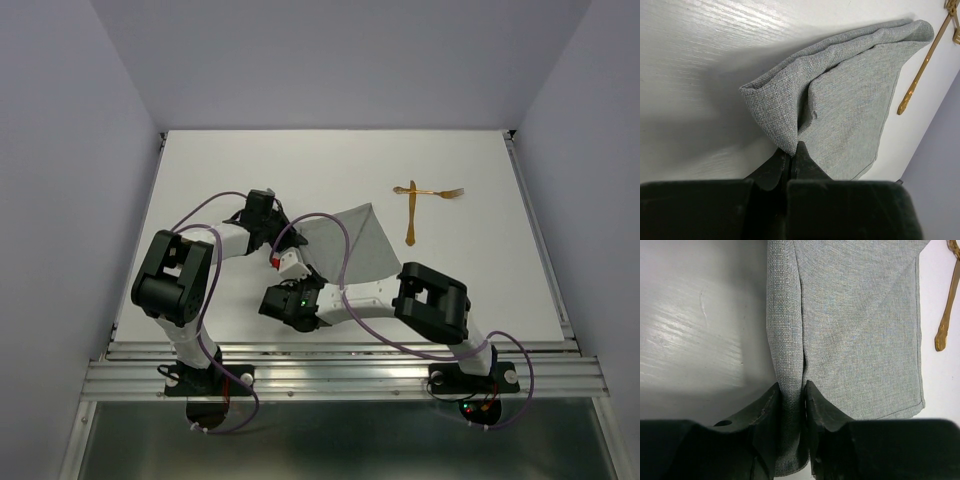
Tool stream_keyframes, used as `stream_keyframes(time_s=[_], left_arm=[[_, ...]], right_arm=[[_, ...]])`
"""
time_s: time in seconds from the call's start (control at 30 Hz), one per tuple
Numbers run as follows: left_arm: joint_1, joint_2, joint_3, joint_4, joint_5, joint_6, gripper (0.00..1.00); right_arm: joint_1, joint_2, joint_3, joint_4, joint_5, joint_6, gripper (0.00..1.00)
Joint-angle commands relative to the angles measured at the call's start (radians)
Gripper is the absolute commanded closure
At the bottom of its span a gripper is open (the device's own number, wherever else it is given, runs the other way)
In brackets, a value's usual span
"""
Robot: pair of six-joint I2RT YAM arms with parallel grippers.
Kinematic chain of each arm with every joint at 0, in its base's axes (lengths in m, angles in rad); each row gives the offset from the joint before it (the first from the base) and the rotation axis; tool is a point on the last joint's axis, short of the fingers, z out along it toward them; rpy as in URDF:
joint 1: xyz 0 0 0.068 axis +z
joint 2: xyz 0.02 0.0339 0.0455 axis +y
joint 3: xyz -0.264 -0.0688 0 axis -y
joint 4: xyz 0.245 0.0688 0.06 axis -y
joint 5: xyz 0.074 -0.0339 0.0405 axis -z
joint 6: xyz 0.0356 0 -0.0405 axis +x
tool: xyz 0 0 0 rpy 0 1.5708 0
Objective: Fold the napkin into a case and place the utensils inside
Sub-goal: Pick up the upper triangle-folded napkin from the center of the board.
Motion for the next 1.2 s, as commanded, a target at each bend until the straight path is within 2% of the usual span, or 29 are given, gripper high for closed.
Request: stream_keyframes(time_s=[0.0, 0.2, 0.33, 0.47, 0.6, 0.73, 0.87, 0.97, 1.13, 1.17], left_arm=[[-0.006, -0.033, -0.018, 0.008, -0.009, 0.004, 1.00], [-0.006, -0.034, -0.018, 0.007, -0.009, 0.007, 1.00], [0.004, -0.041, 0.000, -0.015, -0.011, 0.022, 1.00], [0.042, -0.057, 0.046, -0.080, -0.018, 0.065, 1.00], [0.131, -0.094, 0.094, -0.136, -0.018, 0.119, 1.00], [0.255, -0.128, 0.179, -0.263, -0.050, 0.192, 1.00], [0.327, -0.174, 0.275, -0.380, -0.110, 0.249, 1.00], [0.446, -0.266, 0.322, -0.463, -0.219, 0.254, 1.00], [0.547, -0.375, 0.416, -0.553, -0.343, 0.286, 1.00], [0.553, -0.392, 0.434, -0.584, -0.425, 0.301, 1.00]], right_arm=[[0.008, -0.001, 0.007, 0.014, 0.049, 0.027, 0.71], [0.008, -0.032, -0.018, 0.037, 0.030, 0.025, 0.90], [0.008, -0.104, -0.076, 0.165, -0.051, -0.036, 0.99], [0.008, -0.147, -0.070, 0.219, -0.100, -0.097, 0.99], [0.008, -0.100, 0.046, 0.227, -0.172, -0.166, 0.99], [0.008, -0.086, 0.155, 0.251, -0.281, -0.180, 0.99], [0.008, -0.074, 0.255, 0.268, -0.369, -0.194, 0.99], [0.008, -0.046, 0.338, 0.317, -0.479, -0.217, 0.99], [0.008, 0.077, 0.582, 0.285, -0.622, -0.210, 0.99], [0.008, 0.090, 0.617, 0.282, -0.649, -0.208, 0.99]])
